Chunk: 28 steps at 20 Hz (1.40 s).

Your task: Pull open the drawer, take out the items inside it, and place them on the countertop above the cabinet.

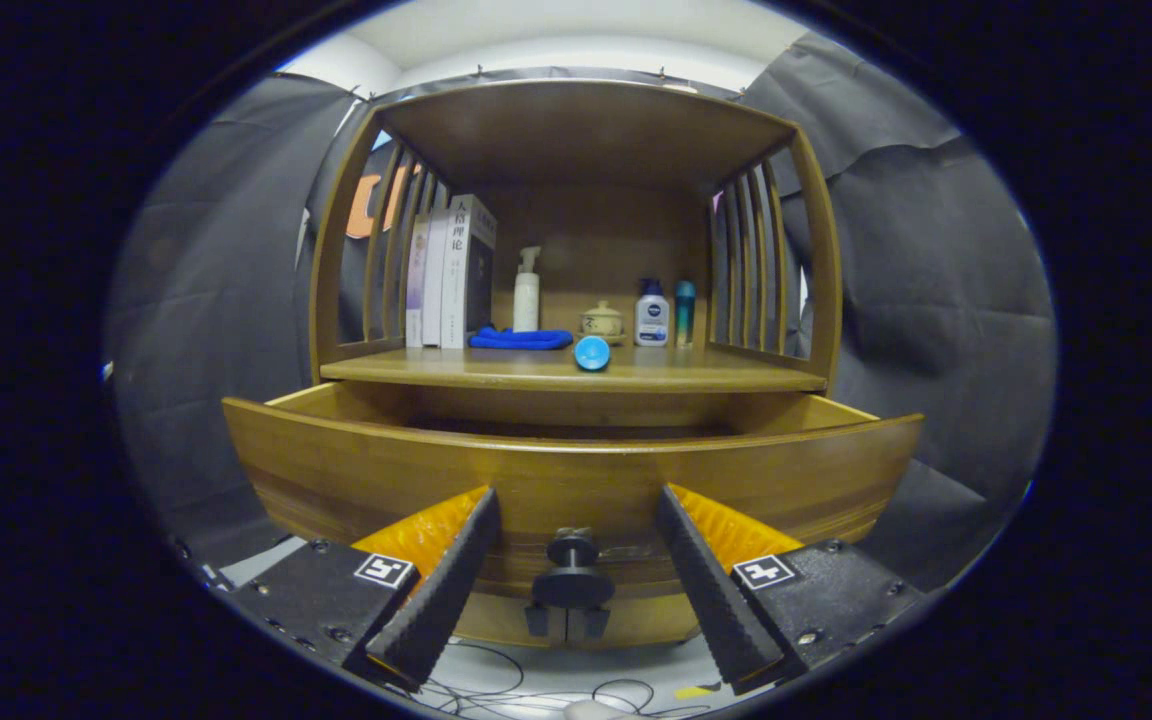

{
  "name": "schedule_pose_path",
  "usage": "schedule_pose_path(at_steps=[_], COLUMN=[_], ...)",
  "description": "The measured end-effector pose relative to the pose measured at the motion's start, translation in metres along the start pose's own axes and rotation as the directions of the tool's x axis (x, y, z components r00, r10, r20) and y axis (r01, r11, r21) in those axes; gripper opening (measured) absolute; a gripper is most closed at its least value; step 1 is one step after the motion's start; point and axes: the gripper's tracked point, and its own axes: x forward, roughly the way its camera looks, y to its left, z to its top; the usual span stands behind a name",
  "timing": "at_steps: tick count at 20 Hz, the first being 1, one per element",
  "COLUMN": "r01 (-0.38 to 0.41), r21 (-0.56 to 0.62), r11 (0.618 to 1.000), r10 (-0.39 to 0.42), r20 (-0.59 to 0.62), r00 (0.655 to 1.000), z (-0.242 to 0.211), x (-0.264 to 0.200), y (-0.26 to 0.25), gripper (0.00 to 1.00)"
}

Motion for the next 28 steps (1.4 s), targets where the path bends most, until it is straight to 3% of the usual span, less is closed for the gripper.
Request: schedule_pose_path(at_steps=[28], r01=[0.006], r21=[0.008], r11=[1.000], r10=[-0.006], r20=[-0.033], r00=[0.999], z=[0.024], x=[0.112], y=[0.005], gripper=[1.00])
